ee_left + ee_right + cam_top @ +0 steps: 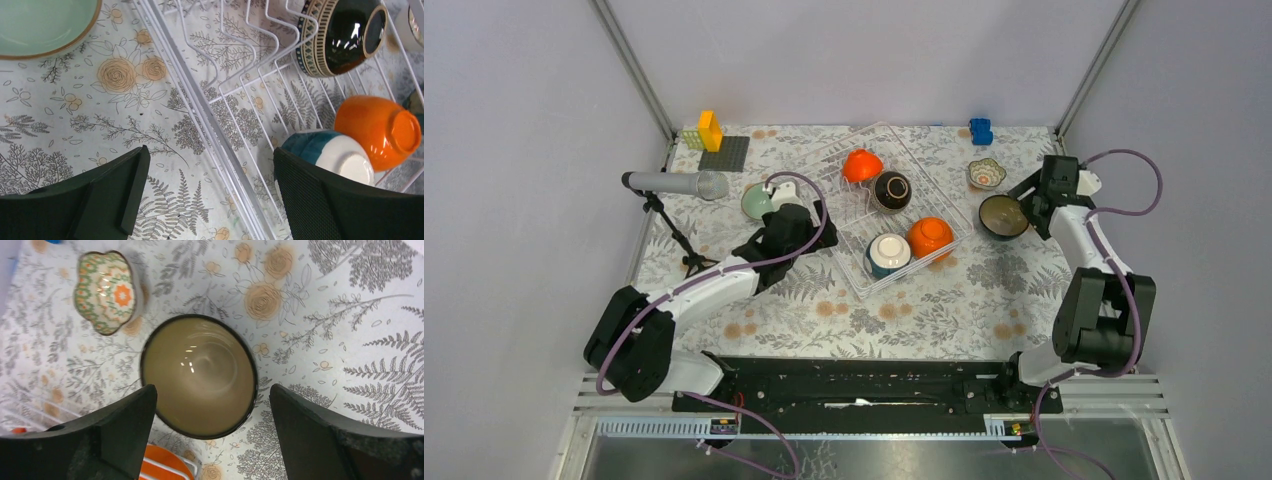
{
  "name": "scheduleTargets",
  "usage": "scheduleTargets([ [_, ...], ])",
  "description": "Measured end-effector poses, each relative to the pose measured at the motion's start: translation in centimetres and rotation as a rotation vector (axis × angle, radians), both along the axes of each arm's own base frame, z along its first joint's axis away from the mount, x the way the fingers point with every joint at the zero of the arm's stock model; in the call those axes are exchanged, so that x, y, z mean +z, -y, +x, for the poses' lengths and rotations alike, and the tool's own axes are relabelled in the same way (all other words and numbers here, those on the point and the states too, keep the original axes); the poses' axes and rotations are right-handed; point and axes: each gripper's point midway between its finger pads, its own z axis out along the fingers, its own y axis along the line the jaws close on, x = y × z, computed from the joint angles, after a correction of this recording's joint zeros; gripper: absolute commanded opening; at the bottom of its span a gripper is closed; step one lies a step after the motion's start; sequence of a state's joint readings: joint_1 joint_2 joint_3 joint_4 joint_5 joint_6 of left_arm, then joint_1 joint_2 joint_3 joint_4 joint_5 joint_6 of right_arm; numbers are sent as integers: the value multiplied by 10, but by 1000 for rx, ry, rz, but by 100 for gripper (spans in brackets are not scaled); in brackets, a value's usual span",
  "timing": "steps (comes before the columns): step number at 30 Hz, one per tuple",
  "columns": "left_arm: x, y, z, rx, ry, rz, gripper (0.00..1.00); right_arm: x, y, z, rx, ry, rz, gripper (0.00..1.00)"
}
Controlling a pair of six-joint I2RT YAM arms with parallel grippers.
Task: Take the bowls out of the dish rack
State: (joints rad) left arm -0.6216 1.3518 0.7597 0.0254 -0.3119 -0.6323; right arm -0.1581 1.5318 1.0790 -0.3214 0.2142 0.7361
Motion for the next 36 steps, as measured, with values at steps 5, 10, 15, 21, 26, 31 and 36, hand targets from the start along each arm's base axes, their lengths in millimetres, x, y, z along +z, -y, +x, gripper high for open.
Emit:
scheduleTargets([
  [5, -1, 2, 5, 31, -22, -13, 97, 35, -10, 8, 102, 126, -11, 100],
  [10, -7, 10, 13, 26, -59, 4, 81, 69, -44, 16, 305, 287, 42, 100],
  [15, -17, 11, 17, 45, -110, 31, 65, 85, -77, 20, 480, 350, 65, 99],
  [21, -24, 7, 12, 75, -152, 31, 40, 106, -169, 18, 798, 360, -16, 100],
  [26, -17, 14, 12, 75, -133, -6, 11, 108, -236, 9, 1030, 376, -84, 100],
  [31, -17, -1, 2, 116, -138, -19, 0, 92, -269, -1, 1156, 351, -143, 100],
  [36, -18, -7, -11, 91, -142, -14, 0, 84, -286, -4, 1253, 350, -207, 100],
])
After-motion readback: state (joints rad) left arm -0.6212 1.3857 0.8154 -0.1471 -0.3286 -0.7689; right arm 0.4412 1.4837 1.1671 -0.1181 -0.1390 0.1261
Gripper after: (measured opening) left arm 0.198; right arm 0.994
